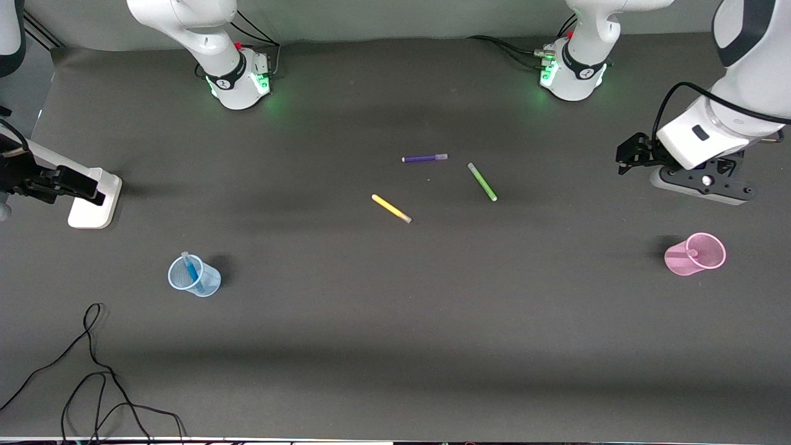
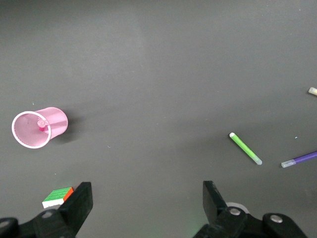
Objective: Place pink and blue markers in matching cups
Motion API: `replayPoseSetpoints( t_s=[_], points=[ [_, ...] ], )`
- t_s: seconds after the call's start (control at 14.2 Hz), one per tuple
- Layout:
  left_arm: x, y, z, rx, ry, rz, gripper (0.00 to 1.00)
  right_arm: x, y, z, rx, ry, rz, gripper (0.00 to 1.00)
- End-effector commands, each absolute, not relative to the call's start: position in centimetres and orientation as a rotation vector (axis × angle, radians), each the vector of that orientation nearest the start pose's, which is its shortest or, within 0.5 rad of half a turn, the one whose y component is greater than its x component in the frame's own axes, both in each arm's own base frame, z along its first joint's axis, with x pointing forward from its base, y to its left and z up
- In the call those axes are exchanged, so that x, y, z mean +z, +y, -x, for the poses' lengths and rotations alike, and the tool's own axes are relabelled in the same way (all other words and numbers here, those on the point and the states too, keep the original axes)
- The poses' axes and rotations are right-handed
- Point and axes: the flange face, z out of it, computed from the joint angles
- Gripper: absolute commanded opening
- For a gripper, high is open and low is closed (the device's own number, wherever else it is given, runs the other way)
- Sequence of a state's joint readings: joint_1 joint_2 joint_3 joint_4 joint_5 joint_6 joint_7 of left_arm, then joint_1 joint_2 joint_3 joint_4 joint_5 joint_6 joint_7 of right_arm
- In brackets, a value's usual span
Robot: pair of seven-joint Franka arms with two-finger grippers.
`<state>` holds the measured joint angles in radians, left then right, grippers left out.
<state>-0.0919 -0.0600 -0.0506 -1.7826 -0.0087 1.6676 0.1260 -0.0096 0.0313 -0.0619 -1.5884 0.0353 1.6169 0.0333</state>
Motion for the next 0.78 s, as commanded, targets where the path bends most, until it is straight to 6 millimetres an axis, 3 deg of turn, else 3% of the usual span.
replayPoseSetpoints(
  t_s=[0.0,0.21,0.71],
  points=[
    [57.2,-6.9,-53.0,0.070,0.375,3.108,0.99,60.6,-4.0,-55.5,0.004,0.176,3.119,1.00],
    [56.7,-5.9,-53.3,0.081,0.367,3.087,0.99,60.5,-4.1,-55.5,0.016,0.171,3.120,1.00],
    [56.7,-6.5,-53.9,0.020,0.440,3.070,0.99,60.4,-4.1,-55.6,0.019,0.174,3.120,1.00]
  ],
)
